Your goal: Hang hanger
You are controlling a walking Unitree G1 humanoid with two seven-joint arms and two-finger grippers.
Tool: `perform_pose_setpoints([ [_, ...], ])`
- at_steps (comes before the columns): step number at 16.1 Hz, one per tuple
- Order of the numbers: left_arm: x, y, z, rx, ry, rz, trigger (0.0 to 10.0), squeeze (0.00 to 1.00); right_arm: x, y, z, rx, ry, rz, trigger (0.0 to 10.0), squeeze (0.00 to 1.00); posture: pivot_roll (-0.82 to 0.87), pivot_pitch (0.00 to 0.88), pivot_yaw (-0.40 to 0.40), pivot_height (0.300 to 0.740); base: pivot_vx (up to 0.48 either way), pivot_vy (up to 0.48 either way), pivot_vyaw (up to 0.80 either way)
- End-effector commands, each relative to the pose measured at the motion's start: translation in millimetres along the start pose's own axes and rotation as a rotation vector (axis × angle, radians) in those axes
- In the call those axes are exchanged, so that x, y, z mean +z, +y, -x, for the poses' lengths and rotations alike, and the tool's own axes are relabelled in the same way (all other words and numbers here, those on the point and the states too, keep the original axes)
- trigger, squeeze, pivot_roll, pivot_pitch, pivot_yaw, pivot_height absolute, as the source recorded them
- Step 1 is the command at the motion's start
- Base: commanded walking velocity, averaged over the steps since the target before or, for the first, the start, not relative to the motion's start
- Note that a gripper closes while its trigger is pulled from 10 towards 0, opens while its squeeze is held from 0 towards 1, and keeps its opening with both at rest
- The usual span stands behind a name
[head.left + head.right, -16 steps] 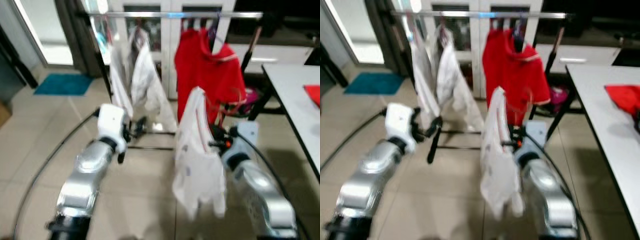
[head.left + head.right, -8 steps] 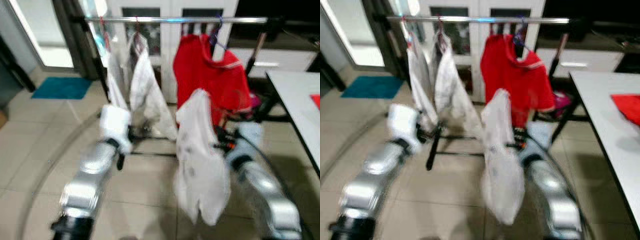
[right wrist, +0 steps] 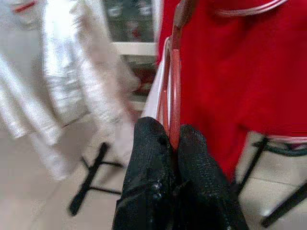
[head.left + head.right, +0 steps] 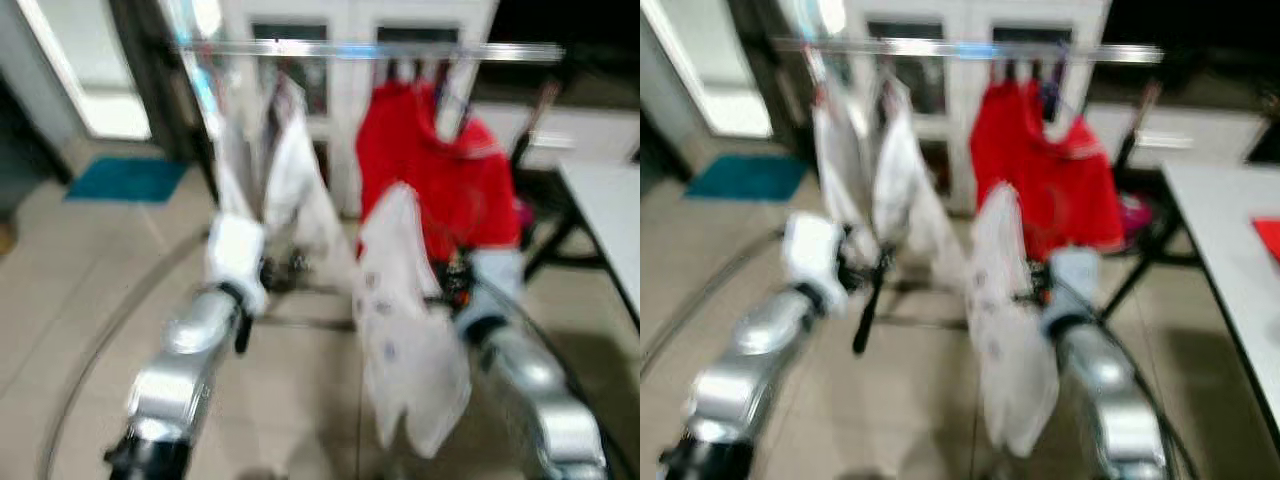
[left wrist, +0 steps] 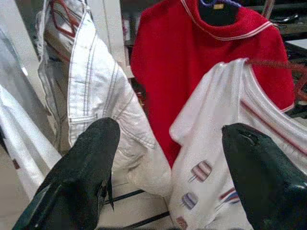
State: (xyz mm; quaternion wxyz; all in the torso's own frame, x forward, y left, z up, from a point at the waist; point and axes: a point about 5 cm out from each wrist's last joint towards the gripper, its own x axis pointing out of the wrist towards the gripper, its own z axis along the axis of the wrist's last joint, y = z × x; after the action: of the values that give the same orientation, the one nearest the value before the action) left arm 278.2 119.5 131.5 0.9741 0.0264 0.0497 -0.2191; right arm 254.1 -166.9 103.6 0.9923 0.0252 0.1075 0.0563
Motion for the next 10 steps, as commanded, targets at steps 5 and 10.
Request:
perform_pose_setpoints([
  [5,1.7,9.1,4.3,0.028,-0.008,-0.019,10.0,0.0,15.2,-0.5,-2.0,0.0,-0.08,0.046,10.0,0.0,0.03,0.038,0.027,0.74,0.346,0.0,0.0],
  [10,1.7,7.0,3.5,0.02,-0.012,-0.021,10.0,0.0,19.6,-4.9,-4.8,0.002,-0.09,0.097,10.0,0.0,0.03,0.037,0.024,0.74,0.346,0.0,0.0],
])
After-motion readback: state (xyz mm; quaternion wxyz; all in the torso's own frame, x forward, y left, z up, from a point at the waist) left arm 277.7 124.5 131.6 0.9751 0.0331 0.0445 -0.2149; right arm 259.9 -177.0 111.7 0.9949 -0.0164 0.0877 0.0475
